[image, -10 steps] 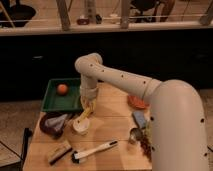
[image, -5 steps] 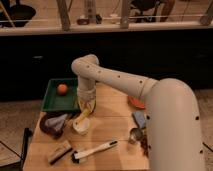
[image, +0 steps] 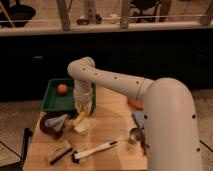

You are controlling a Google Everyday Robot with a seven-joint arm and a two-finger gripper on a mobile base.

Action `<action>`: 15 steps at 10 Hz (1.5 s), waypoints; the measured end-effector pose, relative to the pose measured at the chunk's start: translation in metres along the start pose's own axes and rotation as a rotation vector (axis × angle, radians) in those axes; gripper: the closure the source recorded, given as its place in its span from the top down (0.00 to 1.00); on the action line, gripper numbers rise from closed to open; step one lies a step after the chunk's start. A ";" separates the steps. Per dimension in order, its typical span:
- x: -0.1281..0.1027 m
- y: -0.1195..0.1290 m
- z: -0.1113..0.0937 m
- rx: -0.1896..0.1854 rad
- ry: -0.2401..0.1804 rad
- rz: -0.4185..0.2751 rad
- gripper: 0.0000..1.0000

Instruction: Place banana in paper cup

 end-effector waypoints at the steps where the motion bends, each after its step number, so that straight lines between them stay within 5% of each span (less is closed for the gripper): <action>1: -0.003 -0.001 0.002 -0.005 -0.003 -0.006 0.00; 6: -0.012 -0.005 0.009 -0.017 -0.013 -0.022 0.01; 14: -0.014 -0.003 0.015 -0.006 -0.046 -0.025 0.78; 15: -0.014 -0.004 0.015 -0.006 -0.047 -0.027 0.80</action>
